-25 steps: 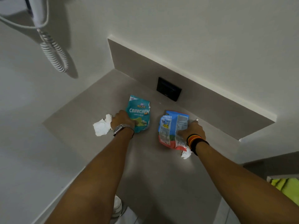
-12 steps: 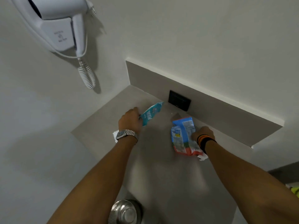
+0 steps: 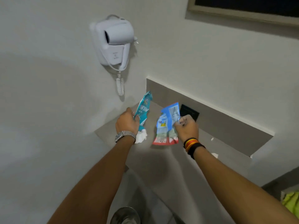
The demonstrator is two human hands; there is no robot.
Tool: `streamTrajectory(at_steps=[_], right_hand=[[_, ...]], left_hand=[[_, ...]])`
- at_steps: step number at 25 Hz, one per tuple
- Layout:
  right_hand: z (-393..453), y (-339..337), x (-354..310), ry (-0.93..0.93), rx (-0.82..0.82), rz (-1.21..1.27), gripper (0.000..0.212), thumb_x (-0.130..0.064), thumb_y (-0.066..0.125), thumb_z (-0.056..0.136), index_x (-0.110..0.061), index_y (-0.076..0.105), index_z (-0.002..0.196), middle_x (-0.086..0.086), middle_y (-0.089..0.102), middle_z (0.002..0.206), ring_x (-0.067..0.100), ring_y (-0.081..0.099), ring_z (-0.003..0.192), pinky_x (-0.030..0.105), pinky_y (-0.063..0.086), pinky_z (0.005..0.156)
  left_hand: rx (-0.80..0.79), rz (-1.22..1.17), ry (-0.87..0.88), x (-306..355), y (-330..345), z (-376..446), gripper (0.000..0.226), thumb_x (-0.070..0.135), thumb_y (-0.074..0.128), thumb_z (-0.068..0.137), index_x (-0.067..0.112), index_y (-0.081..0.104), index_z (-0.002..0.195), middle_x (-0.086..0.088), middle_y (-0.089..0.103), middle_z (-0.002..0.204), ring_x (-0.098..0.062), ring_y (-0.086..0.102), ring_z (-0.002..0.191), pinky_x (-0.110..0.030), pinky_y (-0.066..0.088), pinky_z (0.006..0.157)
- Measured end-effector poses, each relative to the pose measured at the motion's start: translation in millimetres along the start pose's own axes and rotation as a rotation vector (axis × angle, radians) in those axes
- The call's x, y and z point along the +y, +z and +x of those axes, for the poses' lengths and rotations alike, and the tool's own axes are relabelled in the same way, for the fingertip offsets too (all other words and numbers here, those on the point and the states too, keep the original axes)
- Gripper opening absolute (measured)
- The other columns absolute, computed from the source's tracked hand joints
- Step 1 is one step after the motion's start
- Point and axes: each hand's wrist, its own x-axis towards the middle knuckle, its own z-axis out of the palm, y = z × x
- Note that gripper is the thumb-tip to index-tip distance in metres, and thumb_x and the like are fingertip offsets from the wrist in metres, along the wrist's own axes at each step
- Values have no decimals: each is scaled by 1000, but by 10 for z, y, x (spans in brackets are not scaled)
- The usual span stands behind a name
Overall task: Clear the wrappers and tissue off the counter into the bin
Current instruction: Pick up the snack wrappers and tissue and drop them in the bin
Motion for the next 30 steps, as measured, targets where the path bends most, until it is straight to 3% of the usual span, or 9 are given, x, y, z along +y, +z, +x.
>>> streamTrajectory(at_steps=[7,11,13,16,20,24,30], right_hand=[[-1340,1285,-79,-96,-492,-153,18,-24,65,81,-24,61,98,1,70,78,28,66,79,40,56,73],[-2055,1852,416,-92,-784,-325,24,-14,57,86,-20,60,110,1,70,91,19,64,73,30,53,63],[-2291,2087,859,-35,-826,-432,17,-17,56,89,-20,61,105,0,71,91,16,67,73,31,57,61],[-2468,2413,1591,34,-815,-578,13,-20,53,92,-19,64,100,5,73,92,24,71,78,40,63,66],[-2576,2805,2410,69,-830,-664,18,-18,51,92,-17,65,103,9,72,92,29,67,76,37,58,64],[-2789,3208,3227,74,-848,-655,16,-17,53,93,-14,56,108,15,71,96,38,68,86,45,59,71],[-3081,3499,3897,90,-861,-653,11,-16,48,101,-13,51,111,13,72,101,32,70,89,27,48,57]], left_hand=[[10,89,-268,-1692,-591,-935,15,29,57,89,15,60,95,-11,69,91,-37,66,81,-41,57,68],[-71,133,-454,-2576,-474,-1638,21,31,53,94,14,62,86,-8,67,86,-27,62,69,-35,52,59],[-150,155,-547,-2906,-210,-2016,23,31,52,94,14,64,83,-7,67,84,-25,63,67,-34,54,57],[-314,148,-659,-3234,409,-2544,22,28,53,93,14,65,82,-7,68,81,-23,62,64,-29,49,52],[-450,87,-815,-3604,1384,-2957,21,28,53,90,17,71,85,-5,70,79,-24,67,67,-39,63,63],[-485,43,-996,-4043,2342,-3143,27,36,58,84,16,74,93,-9,74,84,-32,69,74,-35,59,66],[-698,-12,-1201,-4667,3052,-3189,22,29,74,82,11,61,79,-5,63,73,-19,57,60,-31,51,58]])
